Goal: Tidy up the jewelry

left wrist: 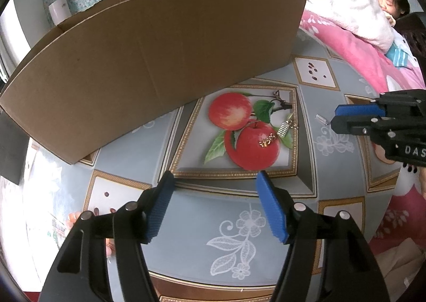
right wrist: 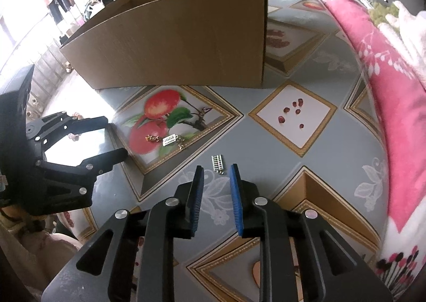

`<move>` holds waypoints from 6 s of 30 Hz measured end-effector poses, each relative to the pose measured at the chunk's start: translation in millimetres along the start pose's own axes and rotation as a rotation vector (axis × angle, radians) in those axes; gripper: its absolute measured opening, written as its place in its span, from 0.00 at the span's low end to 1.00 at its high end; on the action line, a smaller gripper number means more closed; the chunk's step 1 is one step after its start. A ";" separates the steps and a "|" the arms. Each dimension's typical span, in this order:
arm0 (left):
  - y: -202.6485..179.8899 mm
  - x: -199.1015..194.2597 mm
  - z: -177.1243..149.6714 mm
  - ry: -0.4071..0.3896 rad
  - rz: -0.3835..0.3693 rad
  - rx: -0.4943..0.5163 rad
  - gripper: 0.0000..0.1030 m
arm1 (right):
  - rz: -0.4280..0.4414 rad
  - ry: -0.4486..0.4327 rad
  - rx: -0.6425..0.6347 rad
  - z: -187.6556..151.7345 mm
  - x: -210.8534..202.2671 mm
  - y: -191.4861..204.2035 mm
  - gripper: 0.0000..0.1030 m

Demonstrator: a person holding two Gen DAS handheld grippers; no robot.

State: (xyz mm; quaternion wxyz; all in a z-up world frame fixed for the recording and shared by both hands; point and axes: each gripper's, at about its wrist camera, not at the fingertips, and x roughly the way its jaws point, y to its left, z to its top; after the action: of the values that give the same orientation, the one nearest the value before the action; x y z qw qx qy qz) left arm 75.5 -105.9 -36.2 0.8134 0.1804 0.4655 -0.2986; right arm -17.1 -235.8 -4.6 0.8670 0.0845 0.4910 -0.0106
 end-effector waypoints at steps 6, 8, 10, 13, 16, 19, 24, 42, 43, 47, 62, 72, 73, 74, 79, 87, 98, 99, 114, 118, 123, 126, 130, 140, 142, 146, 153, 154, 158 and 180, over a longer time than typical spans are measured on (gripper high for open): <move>5.7 -5.3 -7.0 -0.035 -0.016 -0.022 0.61 | 0.004 0.000 -0.015 2.5 6.2 2.0 0.20; 8.9 -10.2 -8.7 -0.060 -0.035 -0.034 0.61 | -0.007 0.004 -0.027 2.3 9.3 3.4 0.20; 11.3 -15.8 -9.8 -0.088 -0.053 -0.035 0.61 | -0.022 -0.001 -0.048 2.0 10.1 6.7 0.19; 8.2 -23.8 -9.3 -0.132 -0.085 -0.016 0.61 | -0.048 -0.009 -0.086 -1.2 8.0 11.1 0.17; -4.4 -31.4 -6.8 -0.175 -0.127 0.035 0.60 | -0.065 -0.011 -0.105 -2.4 7.3 12.4 0.11; -15.8 -34.3 -3.9 -0.196 -0.156 0.084 0.57 | -0.046 -0.011 -0.082 -3.6 6.3 6.2 0.03; -31.2 -29.7 4.5 -0.192 -0.178 0.133 0.54 | -0.019 -0.025 -0.040 -5.8 4.4 -3.1 0.02; -46.4 5.1 30.5 -0.123 -0.198 0.154 0.18 | 0.060 -0.049 0.026 -12.4 1.0 -26.7 0.00; -46.6 6.5 31.1 -0.119 -0.197 0.155 0.16 | 0.064 -0.049 0.026 -13.8 0.1 -28.7 0.00; -47.4 11.6 33.0 -0.101 -0.180 0.162 0.15 | 0.075 -0.051 0.030 -14.5 -1.8 -36.5 0.00; -57.1 18.1 33.2 -0.097 -0.183 0.199 0.05 | 0.081 -0.058 0.034 -14.4 -4.7 -37.2 0.00; -51.1 5.9 28.6 -0.143 -0.194 0.186 0.01 | 0.081 -0.063 0.050 -14.6 -9.8 -36.0 0.00; -49.6 3.6 28.1 -0.148 -0.196 0.183 0.01 | 0.085 -0.066 0.052 -14.5 -11.3 -36.1 0.00; -48.4 1.5 27.6 -0.154 -0.195 0.179 0.01 | 0.088 -0.069 0.055 -14.2 -12.7 -36.8 0.00; -40.9 -14.3 25.8 -0.187 -0.195 0.156 0.01 | 0.102 -0.094 0.067 -13.3 -23.1 -36.6 0.00; -27.0 -48.9 26.5 -0.265 -0.188 0.112 0.01 | 0.131 -0.152 0.073 -5.1 -48.3 -33.5 0.00; -8.2 -88.1 31.4 -0.362 -0.179 0.061 0.01 | 0.093 -0.139 0.044 4.6 -57.6 -32.9 0.08; -7.8 -87.5 30.2 -0.358 -0.178 0.058 0.01 | 0.094 -0.109 0.035 3.0 -49.3 -31.2 0.12; 6.8 -71.0 1.5 -0.295 -0.170 -0.005 0.01 | -0.060 0.040 -0.150 -11.6 -4.9 -15.9 0.09; 9.7 -70.5 -1.1 -0.292 -0.169 -0.012 0.01 | -0.065 0.039 -0.156 -12.3 -6.3 -13.3 0.00; 14.5 -78.5 -1.5 -0.313 -0.163 -0.019 0.01 | -0.034 -0.015 -0.109 -6.9 -24.7 -15.0 0.00; 17.3 -87.4 1.3 -0.337 -0.160 -0.021 0.01 | -0.020 -0.064 -0.100 1.2 -41.8 -14.0 0.00; 21.4 -100.9 6.8 -0.373 -0.157 -0.021 0.01 | 0.014 -0.145 -0.087 16.3 -72.5 -14.4 0.00; 44.9 -143.7 41.9 -0.511 -0.148 -0.018 0.01 | 0.154 -0.359 -0.137 81.6 -130.1 -3.2 0.00; 53.9 -145.5 52.1 -0.520 -0.154 -0.032 0.01 | 0.179 -0.385 -0.158 97.8 -130.6 0.3 0.00; 77.7 -129.4 81.9 -0.470 -0.187 -0.078 0.01 | 0.232 -0.361 -0.197 137.3 -102.8 5.4 0.00; 108.9 -67.4 124.1 -0.262 -0.207 -0.160 0.01 | 0.204 -0.186 -0.230 180.2 -30.8 12.7 0.00; 113.7 -58.8 128.1 -0.231 -0.205 -0.175 0.01 | 0.196 -0.172 -0.233 182.8 -27.2 12.5 0.00; 134.9 -28.1 139.8 -0.117 -0.156 -0.237 0.01 | 0.156 -0.139 -0.232 191.5 -11.4 9.5 0.01; 172.6 -65.9 122.8 -0.219 -0.171 -0.399 0.32 | 0.137 -0.261 -0.048 169.8 -58.9 -40.6 0.40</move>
State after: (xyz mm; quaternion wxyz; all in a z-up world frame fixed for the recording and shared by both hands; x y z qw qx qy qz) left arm 242.6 -24.5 85.1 0.8502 -0.0574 0.4380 -0.2864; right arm 92.5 -306.3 125.7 0.9239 0.0949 0.3675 0.0493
